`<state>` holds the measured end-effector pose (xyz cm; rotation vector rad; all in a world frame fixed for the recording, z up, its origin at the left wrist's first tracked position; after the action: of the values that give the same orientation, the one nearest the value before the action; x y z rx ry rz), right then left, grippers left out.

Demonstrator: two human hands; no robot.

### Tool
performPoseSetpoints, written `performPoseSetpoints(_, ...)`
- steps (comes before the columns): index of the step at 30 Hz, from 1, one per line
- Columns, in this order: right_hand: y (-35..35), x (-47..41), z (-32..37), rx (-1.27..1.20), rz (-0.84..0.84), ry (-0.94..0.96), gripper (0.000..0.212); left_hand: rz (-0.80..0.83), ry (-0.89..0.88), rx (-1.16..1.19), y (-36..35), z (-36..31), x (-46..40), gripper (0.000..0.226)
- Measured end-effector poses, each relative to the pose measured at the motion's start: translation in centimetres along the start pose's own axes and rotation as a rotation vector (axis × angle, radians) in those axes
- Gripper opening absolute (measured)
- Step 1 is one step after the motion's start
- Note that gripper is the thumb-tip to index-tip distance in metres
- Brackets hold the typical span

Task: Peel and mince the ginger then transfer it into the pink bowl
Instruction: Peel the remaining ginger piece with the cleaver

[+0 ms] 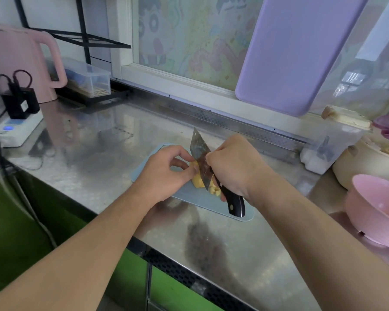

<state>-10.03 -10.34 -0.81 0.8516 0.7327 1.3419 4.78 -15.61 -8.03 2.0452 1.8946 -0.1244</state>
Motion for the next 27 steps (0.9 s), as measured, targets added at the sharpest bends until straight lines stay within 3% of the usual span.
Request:
performPoseSetpoints(15,-0.8,-0.9,0.9,0.136,0.002,0.062,0.024,0.021,-0.023,0.014,-0.2,-0.5,0.3,0.015)
performPoseSetpoints(20,-3.4,-1.9,-0.8,0.031,0.020,-0.025,0.006,0.042,-0.031,0.038,-0.3,-0.7,0.4,0.015)
performPoseSetpoints(27,-3.2,-2.0,-1.6,0.027,-0.008,-0.005,0.012,0.071,-0.030,-0.033,-0.7,-0.9,0.7,0.020)
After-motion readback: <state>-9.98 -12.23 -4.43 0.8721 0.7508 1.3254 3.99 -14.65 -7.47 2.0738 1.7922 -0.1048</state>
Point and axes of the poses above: each hand's wrist, its own x-axis away from the middle knuckle, its own y-axis out of the back of the hand, z = x × y, the point moved 10 cm from there along -x, towards the middle knuckle, and after that the axes turned 9 degrees about x, right-handed, at the moved point
